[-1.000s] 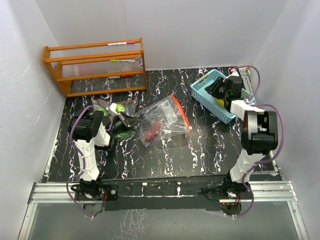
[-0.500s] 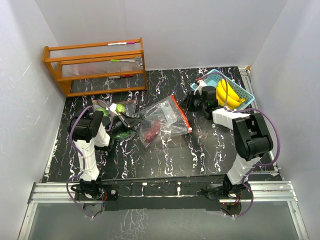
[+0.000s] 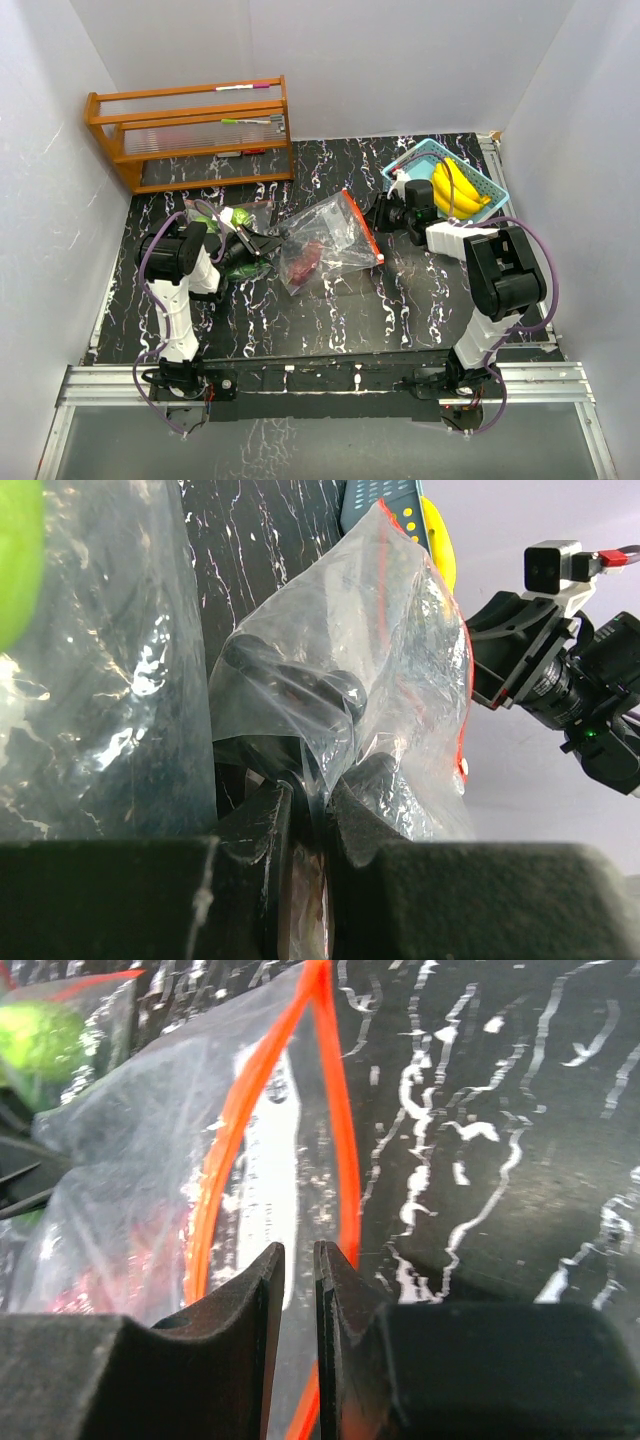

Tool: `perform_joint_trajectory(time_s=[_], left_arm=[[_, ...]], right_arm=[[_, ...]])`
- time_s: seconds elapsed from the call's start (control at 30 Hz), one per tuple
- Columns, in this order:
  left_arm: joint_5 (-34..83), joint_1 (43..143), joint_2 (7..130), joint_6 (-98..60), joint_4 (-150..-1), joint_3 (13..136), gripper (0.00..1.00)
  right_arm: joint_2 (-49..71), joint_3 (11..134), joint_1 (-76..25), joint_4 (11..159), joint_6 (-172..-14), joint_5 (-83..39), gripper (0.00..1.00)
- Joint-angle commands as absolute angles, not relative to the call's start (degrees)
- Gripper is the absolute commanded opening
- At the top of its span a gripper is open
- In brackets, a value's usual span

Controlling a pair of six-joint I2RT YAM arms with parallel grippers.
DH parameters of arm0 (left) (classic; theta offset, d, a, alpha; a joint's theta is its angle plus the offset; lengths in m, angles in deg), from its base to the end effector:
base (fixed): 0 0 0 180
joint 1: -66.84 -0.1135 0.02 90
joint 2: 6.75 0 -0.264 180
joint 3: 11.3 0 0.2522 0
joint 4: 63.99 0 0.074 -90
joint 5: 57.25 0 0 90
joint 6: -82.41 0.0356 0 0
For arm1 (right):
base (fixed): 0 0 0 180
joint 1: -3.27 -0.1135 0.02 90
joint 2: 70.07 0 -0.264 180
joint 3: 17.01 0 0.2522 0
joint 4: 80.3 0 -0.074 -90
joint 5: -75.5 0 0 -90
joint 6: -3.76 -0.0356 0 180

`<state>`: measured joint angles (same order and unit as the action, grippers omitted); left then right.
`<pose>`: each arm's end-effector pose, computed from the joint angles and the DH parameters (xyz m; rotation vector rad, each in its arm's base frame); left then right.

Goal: Open the zip-top bag and remove the fake food
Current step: Pick up the fake fruit from the zipper food storage bag.

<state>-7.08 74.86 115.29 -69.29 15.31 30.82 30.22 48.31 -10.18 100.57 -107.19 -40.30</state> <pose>0.2994 -0.0652 0.0879 -0.2223 1.7789 -1.4559 0.3481 0.0992 0.1692 -0.1229 2.2135 0.8268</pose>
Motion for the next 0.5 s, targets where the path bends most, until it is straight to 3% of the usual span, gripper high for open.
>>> perform_joint_trajectory(time_s=[0.0, 0.27, 0.47], left_arm=[[-7.7, 75.0, 112.5, -68.9, 24.7, 31.3, 0.00], [-9.6, 75.3, 106.9, -67.8, 17.7, 33.5, 0.00], [-12.2, 76.5, 96.2, -64.6, 2.7, 37.2, 0.00]], right_arm=[[29.6, 48.4, -10.6, 106.9, -106.0, -53.6, 0.21], [33.2, 47.2, -13.4, 112.0, -108.6, -62.2, 0.21], [38.5, 44.6, -13.3, 123.3, -116.1, -67.6, 0.22]])
